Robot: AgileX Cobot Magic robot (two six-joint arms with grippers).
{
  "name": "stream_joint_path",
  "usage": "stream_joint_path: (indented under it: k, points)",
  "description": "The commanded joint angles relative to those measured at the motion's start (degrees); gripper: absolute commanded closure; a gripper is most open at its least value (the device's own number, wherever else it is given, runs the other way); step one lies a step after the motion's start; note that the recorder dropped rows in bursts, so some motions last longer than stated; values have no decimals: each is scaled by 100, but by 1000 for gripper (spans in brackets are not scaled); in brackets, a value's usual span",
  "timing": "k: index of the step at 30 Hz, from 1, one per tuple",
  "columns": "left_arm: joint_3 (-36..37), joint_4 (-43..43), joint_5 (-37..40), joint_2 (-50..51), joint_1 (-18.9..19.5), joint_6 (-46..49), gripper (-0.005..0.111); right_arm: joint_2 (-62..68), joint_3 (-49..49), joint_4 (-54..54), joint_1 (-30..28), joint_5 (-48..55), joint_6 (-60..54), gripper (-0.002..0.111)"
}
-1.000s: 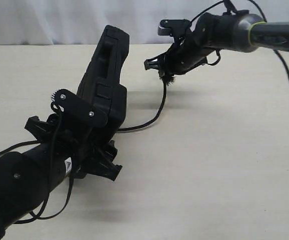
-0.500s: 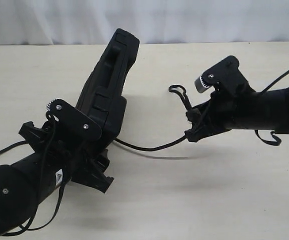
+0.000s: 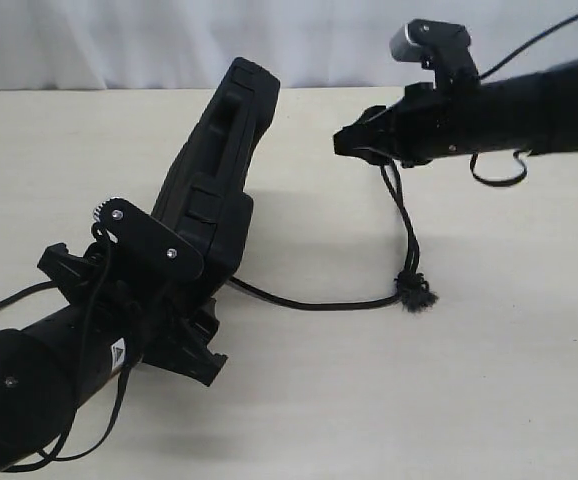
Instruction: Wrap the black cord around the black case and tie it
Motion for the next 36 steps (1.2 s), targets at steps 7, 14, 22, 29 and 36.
stream_joint_path:
  k: [7,14,22,29,36]
  points:
    - [98,-213,-429,50,-1,-149,107,1778,-1215,-5809,-135,-1,6288,66]
    - [98,-213,-417,50,-1,-149,107,875,242,-5809,-58,-1876,5805,104]
    - [98,-213,-437,50,-1,-137,107,-886,2988,-6475,2147,-4900,4301,104]
    - [98,-213,-437,50,-1,-112,107,-886,2988,-6475,2224,-5151,3719,104]
    - [98,-213,-551,50,10,-112,107,-1383,3428,-6416,2598,-5387,2973,104]
